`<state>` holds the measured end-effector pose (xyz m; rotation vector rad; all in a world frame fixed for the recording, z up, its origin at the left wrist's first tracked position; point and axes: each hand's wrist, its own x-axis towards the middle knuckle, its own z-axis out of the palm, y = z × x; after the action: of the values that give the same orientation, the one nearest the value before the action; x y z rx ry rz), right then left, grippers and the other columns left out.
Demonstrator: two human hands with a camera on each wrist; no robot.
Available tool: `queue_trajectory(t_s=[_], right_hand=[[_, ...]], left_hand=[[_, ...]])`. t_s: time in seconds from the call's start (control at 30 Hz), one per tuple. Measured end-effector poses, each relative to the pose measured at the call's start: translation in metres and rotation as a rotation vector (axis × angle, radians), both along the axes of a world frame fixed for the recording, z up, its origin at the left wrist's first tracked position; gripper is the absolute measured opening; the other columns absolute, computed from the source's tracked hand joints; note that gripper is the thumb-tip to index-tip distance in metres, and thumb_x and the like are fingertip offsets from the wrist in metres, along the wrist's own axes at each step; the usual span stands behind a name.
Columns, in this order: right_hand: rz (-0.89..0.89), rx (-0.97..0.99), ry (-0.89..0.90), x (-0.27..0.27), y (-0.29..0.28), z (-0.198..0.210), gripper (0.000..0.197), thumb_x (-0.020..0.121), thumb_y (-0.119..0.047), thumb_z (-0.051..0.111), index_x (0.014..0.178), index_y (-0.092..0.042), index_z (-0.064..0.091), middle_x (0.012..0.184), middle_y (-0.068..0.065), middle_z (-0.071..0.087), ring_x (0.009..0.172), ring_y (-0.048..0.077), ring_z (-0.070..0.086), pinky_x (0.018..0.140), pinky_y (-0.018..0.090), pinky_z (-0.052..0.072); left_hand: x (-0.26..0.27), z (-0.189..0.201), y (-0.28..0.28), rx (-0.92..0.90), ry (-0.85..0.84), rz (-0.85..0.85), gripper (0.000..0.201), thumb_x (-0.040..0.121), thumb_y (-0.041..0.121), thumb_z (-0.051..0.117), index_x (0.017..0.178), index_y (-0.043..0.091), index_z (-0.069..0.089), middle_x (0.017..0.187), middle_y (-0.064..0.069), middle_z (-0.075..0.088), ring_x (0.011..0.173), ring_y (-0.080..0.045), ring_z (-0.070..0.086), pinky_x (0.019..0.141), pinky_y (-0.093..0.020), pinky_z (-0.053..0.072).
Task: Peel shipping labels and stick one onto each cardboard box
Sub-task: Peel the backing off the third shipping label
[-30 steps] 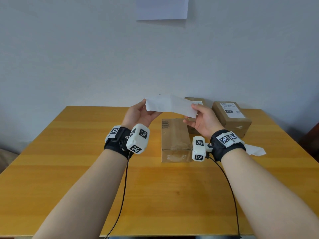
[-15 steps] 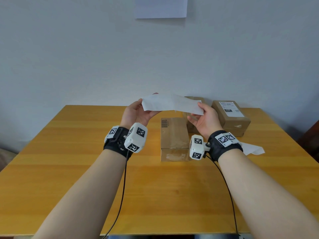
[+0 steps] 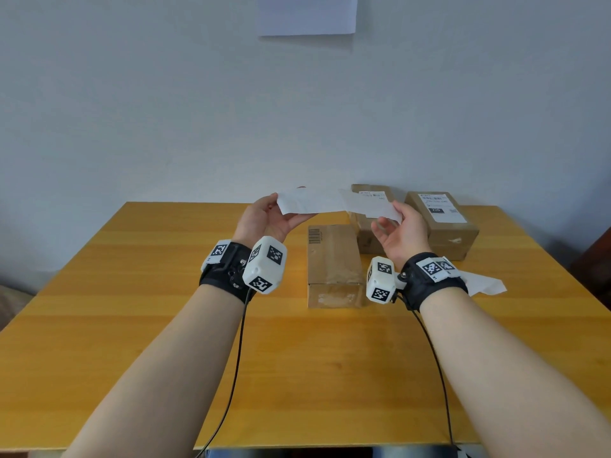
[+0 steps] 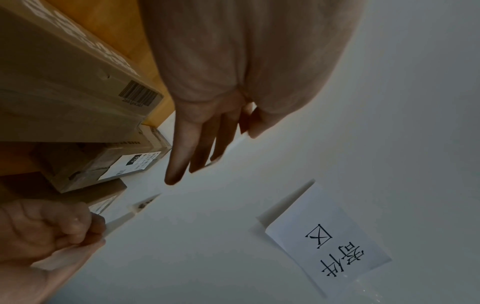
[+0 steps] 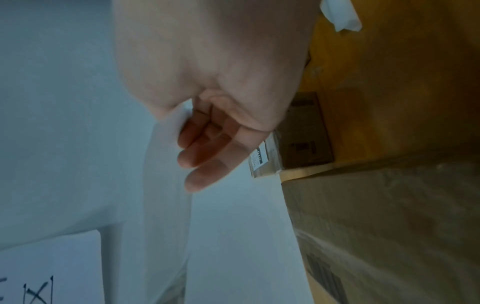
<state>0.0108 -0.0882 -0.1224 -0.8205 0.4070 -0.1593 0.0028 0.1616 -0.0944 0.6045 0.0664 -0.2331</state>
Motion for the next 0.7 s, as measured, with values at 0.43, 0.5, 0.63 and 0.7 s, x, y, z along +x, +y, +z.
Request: queue_trajectory(t_s=[0.43,0.5,0.63,0.7], right_hand=[[-0.451,0.291,-0.051,-0.008,-0.054,-0.026,0.041,0.103,-0.032,0.065,0.134,-0.006,0.056,0.122,0.020,0.067,0.085,0.026,0.073,0.076,0.038,0.066],[-0.501,0.320,-0.074,-0.010,-0.060,-0.029,0.044,0.101,-0.031,0.068,0.135,-0.006,0.055,0.125,0.021,0.066,0.096,0.029,0.073,0.078,0.039,0.066],[-0.489,0.345,-0.090,-0.009,-0.071,-0.037,0.050,0.099,-0.039,0.069,0.135,-0.008,0.057,0.131,0.011,0.067,0.107,0.030,0.074,0.077,0.035,0.065],[-0.460,0.355,-0.099,-0.008,-0.074,-0.039,0.051,0.099,-0.044,0.068,0.136,-0.011,0.057,0.133,0.004,0.067,0.110,0.030,0.072,0.076,0.033,0.064]], left_hand=[[0.009,-0.011,-0.001,0.056,0.020,0.026,0.021,0.114,0.015,0.040,0.124,0.000,0.051,0.139,-0.028,0.062,0.110,-0.056,0.067,0.084,-0.072,0.055],[0.009,-0.012,-0.005,0.070,0.025,0.014,0.019,0.114,0.015,0.041,0.122,0.001,0.051,0.137,-0.029,0.063,0.110,-0.056,0.066,0.084,-0.073,0.055],[0.010,-0.012,-0.009,0.066,0.042,-0.004,0.016,0.114,0.014,0.041,0.118,0.003,0.051,0.131,-0.028,0.065,0.110,-0.056,0.065,0.082,-0.073,0.055],[0.011,-0.013,-0.011,0.064,0.052,-0.006,0.013,0.113,0.014,0.043,0.117,0.005,0.050,0.127,-0.028,0.067,0.110,-0.056,0.065,0.080,-0.073,0.056]])
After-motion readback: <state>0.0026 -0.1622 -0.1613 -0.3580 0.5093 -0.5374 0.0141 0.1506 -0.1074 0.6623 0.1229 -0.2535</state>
